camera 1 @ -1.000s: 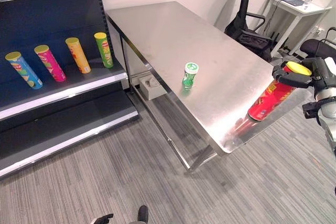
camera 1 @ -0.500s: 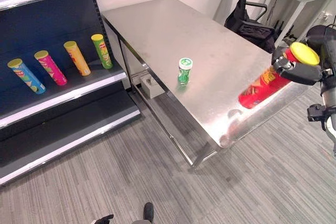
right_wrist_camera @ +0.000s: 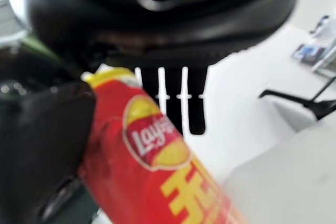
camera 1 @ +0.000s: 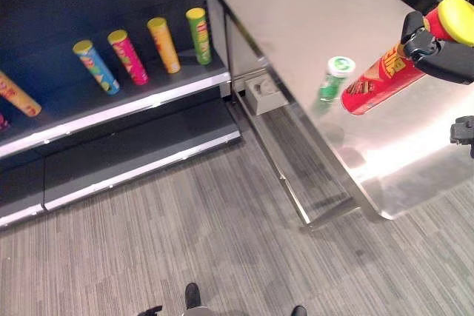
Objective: Put the goods on the table back onto the shelves and tidy them up.
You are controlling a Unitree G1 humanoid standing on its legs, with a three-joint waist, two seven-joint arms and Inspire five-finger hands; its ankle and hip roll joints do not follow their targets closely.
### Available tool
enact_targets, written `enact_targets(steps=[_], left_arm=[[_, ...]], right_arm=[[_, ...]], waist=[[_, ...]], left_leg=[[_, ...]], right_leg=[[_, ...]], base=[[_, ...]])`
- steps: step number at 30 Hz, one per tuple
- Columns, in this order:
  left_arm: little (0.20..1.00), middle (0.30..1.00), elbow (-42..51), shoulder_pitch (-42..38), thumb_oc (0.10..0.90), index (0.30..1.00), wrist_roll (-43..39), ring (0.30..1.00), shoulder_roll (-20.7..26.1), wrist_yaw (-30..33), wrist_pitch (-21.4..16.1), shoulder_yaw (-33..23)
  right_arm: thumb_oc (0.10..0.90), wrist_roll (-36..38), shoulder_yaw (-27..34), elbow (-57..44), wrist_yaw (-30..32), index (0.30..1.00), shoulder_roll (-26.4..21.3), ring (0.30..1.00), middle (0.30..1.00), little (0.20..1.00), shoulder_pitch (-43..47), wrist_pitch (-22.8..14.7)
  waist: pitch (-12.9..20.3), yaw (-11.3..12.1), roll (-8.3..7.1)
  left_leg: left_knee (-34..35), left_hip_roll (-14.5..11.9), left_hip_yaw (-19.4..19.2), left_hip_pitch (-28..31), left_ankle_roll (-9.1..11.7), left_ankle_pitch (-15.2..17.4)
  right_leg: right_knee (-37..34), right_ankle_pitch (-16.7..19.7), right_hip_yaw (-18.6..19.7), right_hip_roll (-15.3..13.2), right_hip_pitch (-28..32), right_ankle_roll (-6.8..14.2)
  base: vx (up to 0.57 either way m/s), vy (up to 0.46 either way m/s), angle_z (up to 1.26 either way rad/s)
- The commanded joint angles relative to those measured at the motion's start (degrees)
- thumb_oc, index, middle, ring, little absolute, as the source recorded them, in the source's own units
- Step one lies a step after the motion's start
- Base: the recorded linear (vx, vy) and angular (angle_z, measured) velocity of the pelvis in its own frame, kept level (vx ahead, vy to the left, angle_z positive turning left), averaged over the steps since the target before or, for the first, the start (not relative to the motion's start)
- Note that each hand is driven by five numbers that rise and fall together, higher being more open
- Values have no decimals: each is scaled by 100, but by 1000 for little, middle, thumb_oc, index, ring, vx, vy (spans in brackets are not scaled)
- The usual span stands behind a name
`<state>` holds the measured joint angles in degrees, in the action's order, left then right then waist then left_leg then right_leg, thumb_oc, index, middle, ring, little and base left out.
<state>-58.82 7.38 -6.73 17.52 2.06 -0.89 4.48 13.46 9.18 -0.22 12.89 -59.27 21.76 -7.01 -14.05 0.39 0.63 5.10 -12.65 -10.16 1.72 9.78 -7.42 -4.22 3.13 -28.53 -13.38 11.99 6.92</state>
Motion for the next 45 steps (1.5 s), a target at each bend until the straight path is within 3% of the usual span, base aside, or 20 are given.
enact_targets(steps=[1, 3, 4, 7, 9, 12, 15, 17, 20, 24, 26, 28, 30, 33, 36, 39, 41, 42, 43, 45], left_arm=[[900, 900, 22, -245, 800, 900, 185, 900, 149, 41, -158, 423], [900, 900, 34, -257, 800, 900, 212, 900, 213, 50, -168, 390], [900, 900, 31, -239, 800, 900, 163, 900, 340, 84, -166, 276], [900, 900, -16, -233, 800, 900, 198, 900, 444, 138, -126, 162], [900, 900, 83, -264, 800, 900, 183, 900, 517, 122, -125, 149], [900, 900, 81, -261, 800, 900, 131, 900, 566, 81, -119, 122], [900, 900, 61, -330, 800, 900, 56, 900, 535, 72, -90, 64], [900, 900, 108, -375, 800, 900, 23, 900, 479, 54, -110, 79], [900, 900, 297, -311, 800, 900, 9, 900, 331, 66, -146, 104], [900, 900, 582, -205, 800, 900, -181, 900, 137, 20, -118, 123], [900, 900, 719, -175, 800, 900, -318, 900, -1, 26, -91, 105], [900, 900, 704, -140, 800, 900, -253, 900, 21, 59, -73, 91], [900, 900, 516, -250, 800, 900, -249, 900, 48, 206, -63, 38], [900, 900, 497, -278, 800, 900, -212, 900, 95, 273, -80, 47], [900, 900, 504, -259, 800, 900, -98, 900, 127, 294, -65, 100], [900, 900, 460, -246, 800, 900, 81, 900, 97, 223, -56, 243], [900, 900, 426, -318, 800, 900, 256, 900, 175, 175, -23, 335], [900, 900, 455, -340, 800, 900, 369, 900, 253, 196, -24, 387], [900, 900, 555, -339, 800, 900, 390, 900, 384, 182, -14, 385], [900, 900, 565, -404, 800, 900, 285, 900, 505, 221, 2, 297]], right_arm=[[400, -314, 512, -694, 205, 300, -208, 300, 300, 300, 519, -420], [400, -410, 467, -756, 219, 300, -148, 300, 300, 300, 526, -397], [400, -432, 350, -829, 236, 300, -82, 300, 300, 300, 647, -386], [400, -416, 289, -889, 247, 300, 2, 300, 300, 300, 710, -378], [400, -389, 356, -982, 196, 300, -48, 300, 300, 300, 638, -403], [400, -291, 353, -990, 171, 300, -136, 300, 300, 300, 676, -459], [400, -247, 156, -992, 107, 300, -161, 300, 300, 300, 735, -515], [400, -278, -22, -966, 49, 300, -197, 300, 300, 300, 800, -476], [400, -119, -307, -998, -119, 300, -43, 300, 300, 300, 914, -500], [400, -286, -622, -1242, -359, 300, 144, 300, 300, 300, 859, -411], [400, -556, -991, -1327, -617, 300, 294, 300, 300, 300, 738, -274], [400, -579, -1291, -1310, -768, 300, 569, 300, 300, 300, 722, -237], [400, -617, -1425, -1188, -778, 300, 719, 300, 300, 300, 631, -212], [400, -660, -1415, -1134, -754, 300, 763, 300, 300, 300, 401, -196], [400, -740, -1295, -1152, -767, 300, 786, 300, 300, 300, 105, -134], [400, -856, -1290, -1189, -828, 300, 862, 300, 300, 300, 30, -56], [400, -1000, -1264, -1154, -837, 300, 986, 300, 300, 300, -9, 22], [400, -1036, -1326, -1129, -854, 300, 1118, 300, 300, 300, 38, 48], [400, -1108, -1484, -1127, -849, 300, 1207, 300, 300, 300, 237, 67], [400, -1120, -1580, -1100, -774, 300, 1306, 300, 300, 300, 353, 54]], waist=[[753, 300, -159], [751, 335, -251], [719, 406, -258], [647, 387, -271], [536, 259, -271], [491, 161, -254], [391, 82, -330], [329, 41, -392], [422, 84, -468], [318, 159, -472], [222, 189, -457], [266, 243, -405], [273, 236, -359], [292, 219, -281], [429, 225, -109], [616, 251, 40], [662, 265, -31], [660, 284, -78], [592, 302, -116], [551, 316, -90]], left_leg=[[-467, -389, -148, -262, 123, 435], [-477, -120, -167, -297, -34, 577], [-306, 141, -203, -157, -173, 768], [-68, 370, -274, -48, -322, 734], [-26, 541, -221, -52, -456, 651], [-10, 704, -87, 37, -543, 648], [-31, 932, 132, 89, -609, 669], [-65, 1089, 277, 139, -648, 748], [-340, 1251, 452, 70, -678, 935], [-1533, 1238, 437, -349, -513, 1311], [-2191, 973, 255, -815, -338, 1285], [-1704, 684, 353, -805, -375, 1044], [-802, -21, 508, -804, -244, 253], [-59, -672, 348, -963, -56, -222], [-10, -982, 243, -1133, 201, -489], [-81, -766, 200, -1049, 280, -437], [-348, -507, 104, -1040, 192, -227], [-532, -315, 29, -1036, 30, -36], [-607, -1, -112, -910, -240, 187], [-537, 231, -261, -841, -432, 280]], right_leg=[[276, 250, -139, -898, -508, 666], [496, 443, -156, -1226, -622, 729], [889, 769, -193, -1537, -788, 778], [1388, 683, 36, -1555, -1047, 725], [1565, 378, 576, -1044, -1377, 481], [1374, -239, 934, -150, -1515, 226], [1147, -380, 1431, 684, -1776, 80], [980, -368, 1821, 975, -1836, -10], [462, -166, 1943, 1010, -1490, -31], [244, -172, 1669, 906, -1174, -75], [103, -290, 1417, 802, -918, -135], [72, -330, 1410, 763, -858, -98], [149, -496, 1369, 626, -908, -20], [225, -770, 1323, 454, -824, 108], [264, -884, 1243, 249, -560, 266], [339, -816, 1238, -125, -297, 448], [596, -640, 1283, -513, -306, 552], [848, -441, 1323, -738, -410, 571], [1420, 105, 1430, -1085, -726, 480], [1775, 428, 1299, -1244, -1031, 386]], base=[[93, 739, 94], [88, 505, 89], [85, 272, 54], [27, 327, -2], [5, 275, 6], [101, 142, 39], [78, 57, 39], [105, 13, 49], [150, -84, 10], [83, -85, 45], [72, 30, 73], [169, 176, 63], [187, 289, 19], [196, 297, 13], [309, 390, -10], [356, 471, -4], [258, 418, -3], [246, 535, -13], [160, 410, -18], [112, 391, 0]])
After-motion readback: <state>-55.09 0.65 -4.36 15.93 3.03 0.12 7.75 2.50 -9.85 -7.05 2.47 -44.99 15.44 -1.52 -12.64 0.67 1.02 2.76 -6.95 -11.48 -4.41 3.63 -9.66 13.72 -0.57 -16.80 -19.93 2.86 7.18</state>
